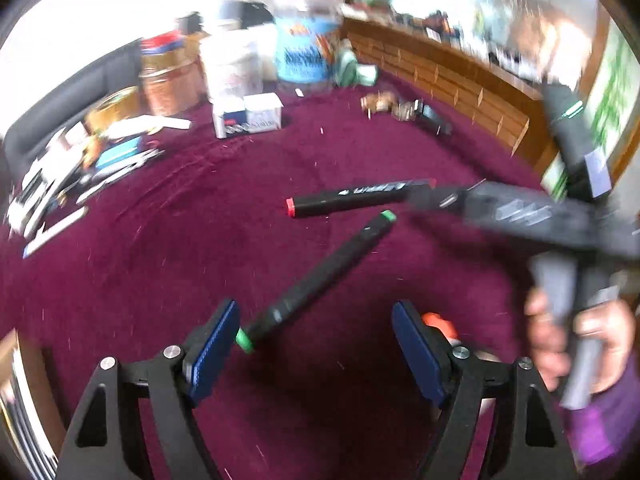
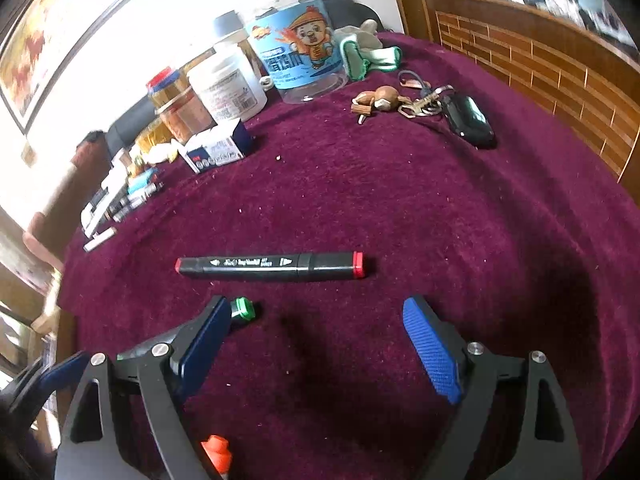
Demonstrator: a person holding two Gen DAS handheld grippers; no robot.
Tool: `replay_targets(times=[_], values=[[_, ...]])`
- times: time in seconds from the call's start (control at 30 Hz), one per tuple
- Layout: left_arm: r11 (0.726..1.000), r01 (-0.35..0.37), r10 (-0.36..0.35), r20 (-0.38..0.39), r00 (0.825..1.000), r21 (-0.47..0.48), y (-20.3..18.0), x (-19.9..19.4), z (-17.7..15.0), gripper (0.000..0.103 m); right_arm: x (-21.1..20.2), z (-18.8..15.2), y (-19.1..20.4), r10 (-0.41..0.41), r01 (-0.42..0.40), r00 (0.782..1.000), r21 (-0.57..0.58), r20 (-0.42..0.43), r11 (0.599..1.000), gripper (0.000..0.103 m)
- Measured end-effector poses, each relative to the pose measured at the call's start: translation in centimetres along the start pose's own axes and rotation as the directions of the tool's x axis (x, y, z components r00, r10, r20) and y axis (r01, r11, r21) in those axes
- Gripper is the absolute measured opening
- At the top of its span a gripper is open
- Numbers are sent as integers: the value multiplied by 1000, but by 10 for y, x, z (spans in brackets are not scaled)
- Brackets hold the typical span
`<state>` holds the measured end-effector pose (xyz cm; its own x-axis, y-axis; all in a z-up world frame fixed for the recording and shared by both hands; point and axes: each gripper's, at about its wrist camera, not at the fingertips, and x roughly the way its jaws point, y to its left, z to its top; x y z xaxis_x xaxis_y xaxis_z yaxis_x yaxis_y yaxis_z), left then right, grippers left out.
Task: Organize rigid objects
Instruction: 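Grasp the green-capped black marker with the left tool while right tool grasps the tape roll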
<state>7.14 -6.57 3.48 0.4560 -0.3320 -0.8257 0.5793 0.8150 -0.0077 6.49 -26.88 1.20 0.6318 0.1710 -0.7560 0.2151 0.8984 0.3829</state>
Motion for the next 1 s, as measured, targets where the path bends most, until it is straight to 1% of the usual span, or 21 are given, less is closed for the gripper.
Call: replay_targets(times=[0.07,0.1,0.13,0.17,0.2,0.23,0.27,0.3,0.4,0.53,0.63,0.67,0.73,0.77,0.8,0.83,0.87,0.9,0.93,0.97,1.0], values=[[999,-34,36,-30,999,41,-3,17,5,81,-3,3,-9,35,-36,999,55,7,998,87],[998,-39,41,-47,998,46,-4,23,6,81,-4,4,-13,31,-32,999,77,17,997,87],[998,-52,55,-80,995,39,-6,34,8,77,-5,5,-15,21,-23,1000,85,22,996,87],[999,-39,40,-69,997,17,-6,32,6,65,-5,6,-17,23,-25,999,94,26,995,87],[1000,-10,10,-70,997,1,-7,31,6,40,-6,6,-19,26,-29,999,103,29,994,87],[1000,8,-9,-69,998,-13,-9,26,3,36,-6,6,-19,26,-30,999,107,31,994,87],[1000,-25,25,-63,998,-4,-12,21,-2,24,-6,7,-19,24,-27,999,106,31,994,87],[1000,-29,29,-64,998,2,-13,18,-6,15,-5,6,-19,20,-23,999,102,31,995,87],[1000,-12,10,-80,997,-23,-10,2,-30,13,-5,5,-16,4,-6,1000,84,28,996,87],[993,-19,9,-85,996,-118,2,-30,-76,14,-5,4,-16,4,-6,999,83,31,997,87],[985,-26,16,-58,998,-173,8,-44,-99,14,-4,4,-13,-15,13,999,65,34,998,87],[983,-28,20,-50,999,-182,8,-45,-100,16,-3,4,-12,-21,19,999,57,36,998,87],[979,-24,18,-32,999,-201,3,-42,-97,34,-3,2,-10,-31,29,998,39,45,999,87],[980,-17,14,-14,1000,-197,-3,-40,-95,47,-3,1,-9,-34,32,998,32,52,999,87],[984,-37,37,-6,999,-176,-9,-37,-92,47,-3,0,-8,-38,36,998,23,58,999,87],[987,-77,78,3,997,-143,-18,-36,-94,46,-4,-2,-7,-40,40,997,12,63,999,87],[987,-65,68,12,998,-146,-20,-38,-94,25,-6,-3,-6,-34,34,997,4,71,999,87],[986,-26,29,16,999,-166,-19,-42,-97,14,-9,-4,-3,-32,33,996,-7,82,999,87],[981,21,-18,20,1000,-194,-16,-47,-101,14,-16,-6,2,-43,46,995,-36,86,998,87],[978,31,-23,40,999,-204,-14,-55,-106,14,-24,-10,8,-35,40,996,-64,81,997,87],[980,22,-9,67,998,-197,-14,-66,-113,14,-33,-16,14,-2,9,998,-103,67,995,87]])
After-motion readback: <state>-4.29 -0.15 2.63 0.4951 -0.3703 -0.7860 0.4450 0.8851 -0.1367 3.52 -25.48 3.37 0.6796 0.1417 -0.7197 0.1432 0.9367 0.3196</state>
